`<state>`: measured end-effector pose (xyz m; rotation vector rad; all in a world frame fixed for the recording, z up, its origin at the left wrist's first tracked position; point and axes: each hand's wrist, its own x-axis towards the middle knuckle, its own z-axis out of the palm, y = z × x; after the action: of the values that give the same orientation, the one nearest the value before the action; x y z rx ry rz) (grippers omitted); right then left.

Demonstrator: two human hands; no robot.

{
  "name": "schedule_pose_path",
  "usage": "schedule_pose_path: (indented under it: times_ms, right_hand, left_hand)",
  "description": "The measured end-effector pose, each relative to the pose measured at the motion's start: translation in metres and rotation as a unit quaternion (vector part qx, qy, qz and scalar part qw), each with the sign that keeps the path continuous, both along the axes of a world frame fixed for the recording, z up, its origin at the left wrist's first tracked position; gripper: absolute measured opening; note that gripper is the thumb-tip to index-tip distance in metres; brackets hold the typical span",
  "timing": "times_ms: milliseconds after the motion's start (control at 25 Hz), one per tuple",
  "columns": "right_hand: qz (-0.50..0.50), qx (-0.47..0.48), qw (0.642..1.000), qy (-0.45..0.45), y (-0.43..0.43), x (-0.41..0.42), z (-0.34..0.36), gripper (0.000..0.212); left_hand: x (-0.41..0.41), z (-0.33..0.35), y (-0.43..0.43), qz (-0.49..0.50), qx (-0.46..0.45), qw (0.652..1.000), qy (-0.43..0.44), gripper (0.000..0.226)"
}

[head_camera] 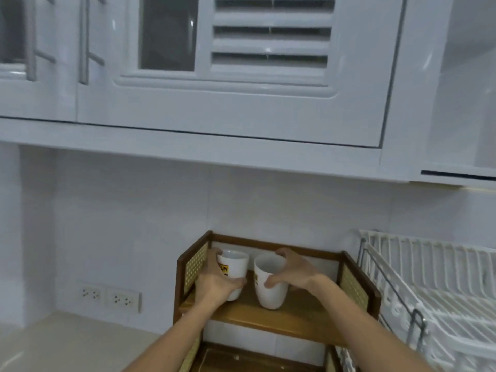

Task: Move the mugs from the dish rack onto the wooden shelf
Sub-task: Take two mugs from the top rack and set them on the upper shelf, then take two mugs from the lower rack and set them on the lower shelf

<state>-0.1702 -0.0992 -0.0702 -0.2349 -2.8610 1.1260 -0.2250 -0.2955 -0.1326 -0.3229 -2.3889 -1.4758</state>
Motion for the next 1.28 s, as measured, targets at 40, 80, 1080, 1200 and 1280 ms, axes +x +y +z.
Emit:
schedule_pose_path:
  times_ms: [40,80,1080,1200,1280]
  right_hand:
    - [0.006,0.006,1.0,-0.013,0.004,-0.004,0.0,0.1]
    - [0.014,0.0,1.0,-0.025,0.007,-0.006,0.001,0.097]
    - [-0.029,-0.007,0.974,0.224,-0.03,0.147,-0.082,0.079]
    - [-0.023,-0.011,0.974,0.224,-0.011,0.222,-0.127,0.069]
    - [-0.036,-0.014,0.974,0.223,0.017,0.263,-0.15,0.057]
  left_hand:
    - [-0.004,-0.002,0.001,-0.002,0.002,1.0,0.001,0.089]
    - [-0.006,-0.004,0.003,-0.006,0.002,1.0,0.004,0.089]
    - [0.11,-0.042,0.018,-0.025,-0.028,0.993,0.116,0.061]
    - [0.178,-0.078,0.047,-0.102,-0.02,0.986,0.13,0.05]
    - [0.222,-0.1,0.063,-0.157,-0.022,0.979,0.132,0.044]
